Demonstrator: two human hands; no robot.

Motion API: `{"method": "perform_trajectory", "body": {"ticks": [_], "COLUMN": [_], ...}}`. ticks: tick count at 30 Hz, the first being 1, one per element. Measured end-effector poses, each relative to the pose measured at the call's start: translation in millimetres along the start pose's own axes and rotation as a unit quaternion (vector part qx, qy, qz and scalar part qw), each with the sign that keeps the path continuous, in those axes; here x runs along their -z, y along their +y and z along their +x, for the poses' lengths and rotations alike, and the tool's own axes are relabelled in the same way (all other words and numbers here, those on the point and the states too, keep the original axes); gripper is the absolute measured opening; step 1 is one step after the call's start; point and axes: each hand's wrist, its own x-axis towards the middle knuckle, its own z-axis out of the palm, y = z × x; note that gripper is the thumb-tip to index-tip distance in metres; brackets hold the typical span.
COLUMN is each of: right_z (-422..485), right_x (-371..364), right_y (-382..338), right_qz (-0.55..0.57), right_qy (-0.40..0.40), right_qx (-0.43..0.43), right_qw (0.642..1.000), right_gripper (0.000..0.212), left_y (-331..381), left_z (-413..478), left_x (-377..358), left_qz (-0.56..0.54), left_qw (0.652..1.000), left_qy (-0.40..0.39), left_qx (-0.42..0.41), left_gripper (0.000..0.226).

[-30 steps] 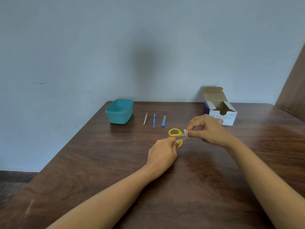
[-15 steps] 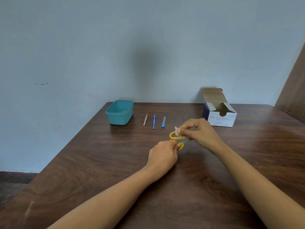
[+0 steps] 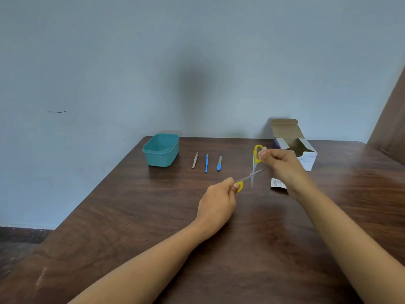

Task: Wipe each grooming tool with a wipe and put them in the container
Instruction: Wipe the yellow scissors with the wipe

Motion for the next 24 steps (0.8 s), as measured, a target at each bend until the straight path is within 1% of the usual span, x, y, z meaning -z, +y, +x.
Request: {"method": "perform_trajectory", "body": {"ticks": [1, 3, 7, 9, 11, 15, 17, 19, 20, 22, 24], "right_z": [1.2, 3.6, 5.5, 5.6, 4.1, 5.4, 6.3, 5.2, 5.9, 7.0, 9.5], "right_x": [2.8, 4.7, 7.6, 10.9, 14.3, 24.9, 31.3, 36.4, 39.6, 45.9, 52.4], "right_y": [1.5, 5.5, 7.3, 6.6, 4.0, 6.0, 7.4, 6.8, 8.7, 12.0, 14.2], "right_qz": [0.067, 0.147, 0.208, 0.220, 0.213, 0.216, 0.234, 0.238, 0.236, 0.234, 0.235], "right_qy": [-0.007, -0.020, -0.043, -0.044, -0.050, -0.084, -0.103, -0.136, -0.157, -0.173, -0.182], "right_qx": [-0.028, -0.066, -0.096, -0.109, -0.145, -0.201, -0.205, -0.200, -0.190, -0.179, -0.181], "right_qw": [0.997, 0.987, 0.972, 0.968, 0.965, 0.952, 0.945, 0.941, 0.940, 0.940, 0.937], "right_gripper": [0.016, 0.015, 0.022, 0.022, 0.023, 0.019, 0.023, 0.021, 0.027, 0.045, 0.053], "left_y": [-0.4, -0.7, -2.6, -3.3, -3.3, -2.8, -2.8, -2.4, -2.6, -3.1, -3.2], "left_z": [1.0, 1.7, 2.6, 3.4, 4.1, 5.1, 5.4, 5.2, 5.1, 5.1, 4.9], "left_x": [0.2, -0.4, -1.4, -2.0, -2.8, -3.1, -3.6, -3.9, -4.2, -4.4, -4.6], "left_qz": [-0.014, -0.033, -0.059, -0.070, -0.076, -0.079, -0.083, -0.085, -0.085, -0.084, -0.085], "left_qw": [1.000, 0.999, 0.998, 0.997, 0.997, 0.997, 0.996, 0.996, 0.996, 0.996, 0.996], "left_qy": [0.007, 0.012, 0.009, 0.006, 0.001, -0.005, -0.007, -0.010, -0.014, -0.020, -0.023], "left_qx": [0.004, 0.009, 0.009, 0.016, 0.019, 0.012, 0.007, 0.006, 0.005, 0.002, -0.004], "left_gripper": [0.034, 0.035, 0.033, 0.033, 0.033, 0.033, 0.033, 0.033, 0.033, 0.033, 0.033]}}
